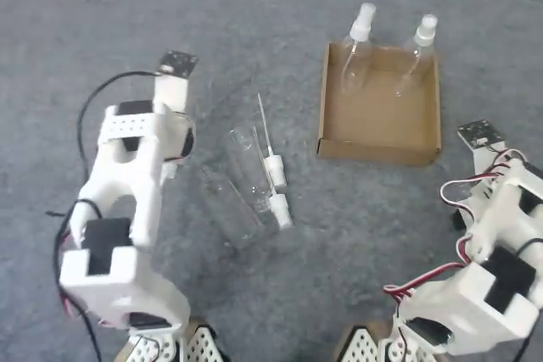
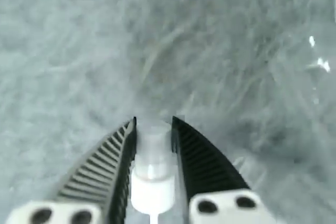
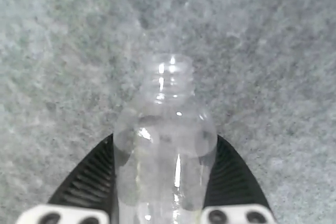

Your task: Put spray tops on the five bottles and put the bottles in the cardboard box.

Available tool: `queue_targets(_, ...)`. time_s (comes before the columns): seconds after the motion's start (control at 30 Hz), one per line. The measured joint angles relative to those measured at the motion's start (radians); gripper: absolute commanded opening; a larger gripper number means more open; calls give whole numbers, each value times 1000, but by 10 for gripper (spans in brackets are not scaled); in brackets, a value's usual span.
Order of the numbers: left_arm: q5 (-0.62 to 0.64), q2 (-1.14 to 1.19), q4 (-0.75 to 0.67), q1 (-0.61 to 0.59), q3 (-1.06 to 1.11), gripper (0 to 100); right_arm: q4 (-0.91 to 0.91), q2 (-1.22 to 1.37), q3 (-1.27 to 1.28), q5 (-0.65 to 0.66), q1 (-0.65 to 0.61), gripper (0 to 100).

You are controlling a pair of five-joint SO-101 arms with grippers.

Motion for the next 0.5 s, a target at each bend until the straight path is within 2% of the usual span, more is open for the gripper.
queue_targets(0.2, 63, 92, -23, 14, -41, 170, 0, 0, 0, 0, 0, 69)
queue_targets(0.5, 12, 92, 87, 9, -130, 163, 0, 0, 0, 0, 0, 69)
